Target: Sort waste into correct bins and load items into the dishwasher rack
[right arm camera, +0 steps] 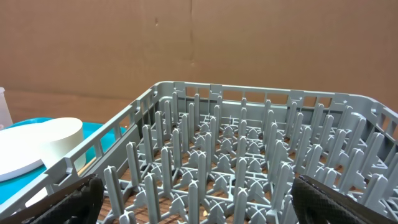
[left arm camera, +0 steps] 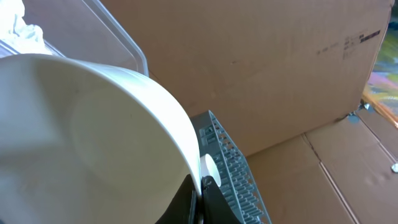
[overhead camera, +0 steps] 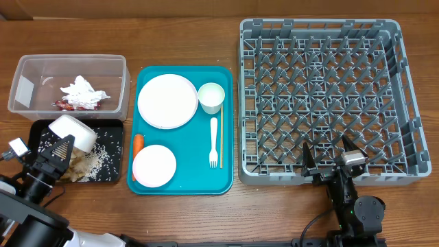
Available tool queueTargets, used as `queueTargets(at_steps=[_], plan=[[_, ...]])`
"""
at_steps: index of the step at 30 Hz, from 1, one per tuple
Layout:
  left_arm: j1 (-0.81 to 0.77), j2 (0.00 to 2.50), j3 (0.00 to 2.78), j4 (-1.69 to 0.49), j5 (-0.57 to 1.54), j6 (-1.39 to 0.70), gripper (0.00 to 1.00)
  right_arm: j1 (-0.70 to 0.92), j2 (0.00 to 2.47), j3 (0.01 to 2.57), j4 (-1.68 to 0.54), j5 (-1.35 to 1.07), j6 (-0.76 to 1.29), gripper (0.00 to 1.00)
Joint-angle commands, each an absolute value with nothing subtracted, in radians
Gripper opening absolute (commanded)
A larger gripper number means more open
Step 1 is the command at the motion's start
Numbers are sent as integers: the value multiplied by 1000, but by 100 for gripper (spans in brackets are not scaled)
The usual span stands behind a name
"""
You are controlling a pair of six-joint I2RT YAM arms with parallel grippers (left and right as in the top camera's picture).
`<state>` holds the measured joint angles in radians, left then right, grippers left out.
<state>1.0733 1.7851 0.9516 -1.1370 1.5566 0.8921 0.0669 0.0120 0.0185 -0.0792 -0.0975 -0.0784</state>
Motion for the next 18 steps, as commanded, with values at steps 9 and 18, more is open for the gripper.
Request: queueTargets(at_steps=[9, 18], plan=[[1053, 1755, 987, -1184, 1573, 916, 4, 72, 6, 8, -74, -99, -76, 100], [1018, 1755, 994, -1174, 1580, 873, 4, 72, 6, 8, -74, -99, -76, 100]])
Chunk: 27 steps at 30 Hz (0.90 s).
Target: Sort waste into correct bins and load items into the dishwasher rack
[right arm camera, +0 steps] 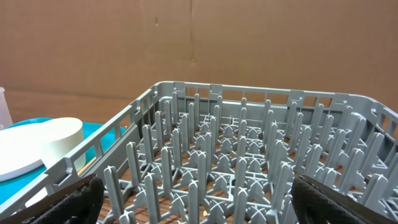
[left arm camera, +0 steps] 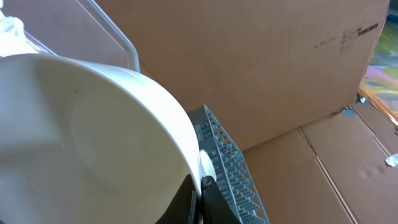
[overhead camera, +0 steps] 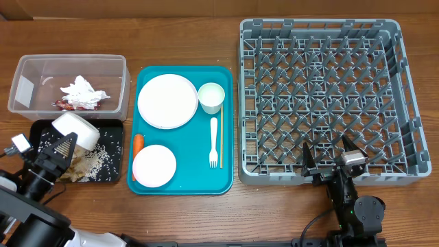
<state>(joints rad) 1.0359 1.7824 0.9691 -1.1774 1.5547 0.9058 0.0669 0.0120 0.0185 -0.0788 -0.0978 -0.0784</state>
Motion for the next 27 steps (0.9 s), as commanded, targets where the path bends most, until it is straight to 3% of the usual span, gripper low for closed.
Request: queueTargets(at_steps=[1, 12, 27], plan=[[1013, 1755, 1002, -1175, 1579, 863, 4, 72, 6, 8, -74, -99, -76, 100], [905, 1755, 1326, -1424, 1386, 762, 4, 72, 6, 8, -74, -99, -76, 100], [558, 1751, 1729, -1375, 984, 275, 4, 72, 6, 8, -74, -99, -76, 100]])
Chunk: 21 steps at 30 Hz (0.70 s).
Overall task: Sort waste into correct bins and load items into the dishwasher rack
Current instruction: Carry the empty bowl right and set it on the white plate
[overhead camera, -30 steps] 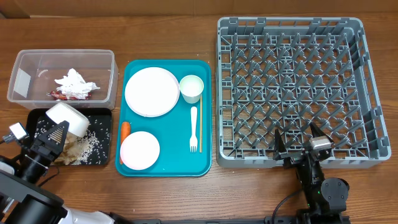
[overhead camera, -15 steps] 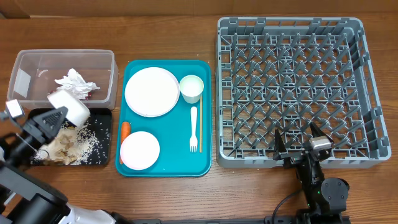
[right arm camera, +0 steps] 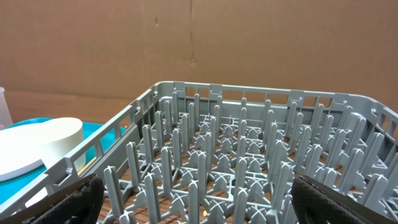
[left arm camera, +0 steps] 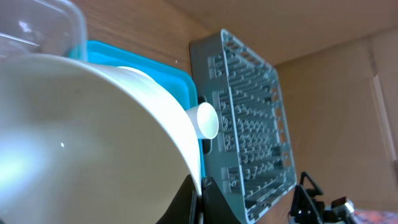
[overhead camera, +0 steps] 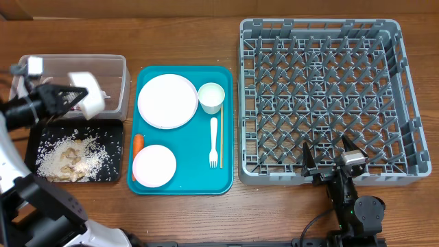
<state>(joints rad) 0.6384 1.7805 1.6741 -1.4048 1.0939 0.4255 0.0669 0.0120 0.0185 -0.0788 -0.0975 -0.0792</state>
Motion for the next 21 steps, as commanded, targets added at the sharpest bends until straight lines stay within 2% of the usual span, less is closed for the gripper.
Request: queueTargets(at_steps=[1, 11, 21], plan=[[527, 1751, 1735, -1355, 954, 244, 4, 72, 6, 8, -74, -99, -76, 100], [153, 1751, 1737, -1167, 659, -16, 4, 72, 6, 8, -74, -99, -76, 100], [-204, 1753, 1736, -1089, 91, -149, 4, 72, 6, 8, -74, -99, -76, 100]])
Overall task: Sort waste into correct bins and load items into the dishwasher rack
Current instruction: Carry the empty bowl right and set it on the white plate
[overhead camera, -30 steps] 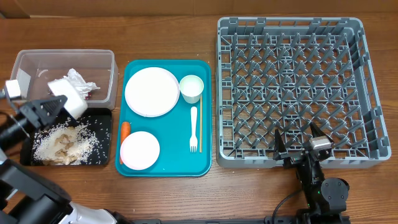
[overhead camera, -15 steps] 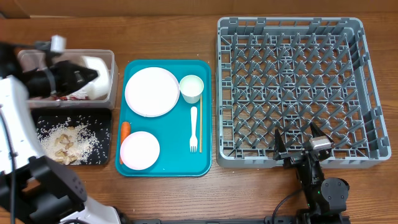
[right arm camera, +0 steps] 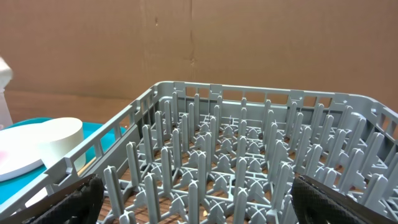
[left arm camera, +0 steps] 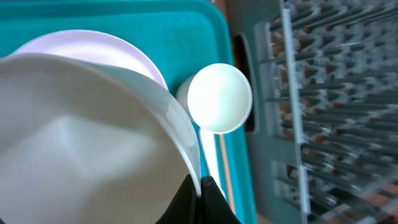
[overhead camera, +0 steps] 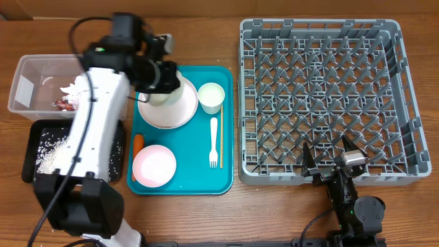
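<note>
A white bowl [overhead camera: 169, 90] hangs over the large white plate [overhead camera: 180, 110] at the back of the teal tray [overhead camera: 185, 175]. My left gripper [overhead camera: 158, 78] is shut on its rim. In the left wrist view the bowl [left arm camera: 81, 143] fills the left side, its rim pinched by the left gripper [left arm camera: 200, 186], with the white cup [left arm camera: 219, 98] and the plate [left arm camera: 93, 45] beyond. The grey dishwasher rack [overhead camera: 322, 89] stands on the right. My right gripper [overhead camera: 328, 159] rests open at its near edge, and in the right wrist view the right gripper [right arm camera: 208, 205] looks into the rack [right arm camera: 236, 155].
On the tray lie a cup [overhead camera: 211, 96], a fork [overhead camera: 213, 140], a small pale plate [overhead camera: 154, 165] and a carrot piece [overhead camera: 138, 143]. A clear bin [overhead camera: 41, 75] with crumpled paper is at the back left. A black tray [overhead camera: 41, 147] with rice lies in front of it.
My left gripper has moved right with the bowl, from above the clear bin's near edge to above the large plate on the teal tray. The right arm has not moved.
My left gripper held the bowl tipped over the black tray at the two earliest moments. Then the bowl was up by the clear bin, with rice and scraps lying in the black tray. Now the bowl is over the teal tray. The right gripper stayed open by the rack.
</note>
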Available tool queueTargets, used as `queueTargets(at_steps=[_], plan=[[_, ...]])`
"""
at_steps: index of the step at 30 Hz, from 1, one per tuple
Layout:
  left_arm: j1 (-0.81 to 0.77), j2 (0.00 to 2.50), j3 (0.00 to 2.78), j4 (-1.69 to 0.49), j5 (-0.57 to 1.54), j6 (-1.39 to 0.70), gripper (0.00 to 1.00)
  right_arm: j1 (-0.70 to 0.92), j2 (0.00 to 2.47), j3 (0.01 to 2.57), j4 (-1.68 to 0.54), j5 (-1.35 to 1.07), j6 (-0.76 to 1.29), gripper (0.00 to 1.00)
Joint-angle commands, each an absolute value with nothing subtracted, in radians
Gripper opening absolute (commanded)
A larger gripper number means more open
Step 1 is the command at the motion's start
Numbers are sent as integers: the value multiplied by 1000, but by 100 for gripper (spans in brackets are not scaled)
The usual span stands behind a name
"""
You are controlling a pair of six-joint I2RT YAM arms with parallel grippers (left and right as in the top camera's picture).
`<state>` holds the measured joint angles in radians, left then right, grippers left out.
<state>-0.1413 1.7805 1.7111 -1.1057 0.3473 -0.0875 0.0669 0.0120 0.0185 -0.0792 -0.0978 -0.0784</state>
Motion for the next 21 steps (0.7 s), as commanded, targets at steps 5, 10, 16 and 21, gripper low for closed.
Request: queueTargets(at_steps=[5, 10, 16, 21], plan=[[-311, 1776, 1736, -1056, -79, -166, 4, 72, 6, 8, -74, -99, -76, 100], [-323, 1844, 1736, -1055, -66, -165, 4, 72, 6, 8, -74, -99, -76, 100], [-322, 1944, 1736, -1063, -57, -165, 4, 72, 6, 8, -74, -99, -76, 100], [-321, 1997, 1736, -1062, -51, -165, 5, 72, 6, 8, -74, -99, -76, 100]])
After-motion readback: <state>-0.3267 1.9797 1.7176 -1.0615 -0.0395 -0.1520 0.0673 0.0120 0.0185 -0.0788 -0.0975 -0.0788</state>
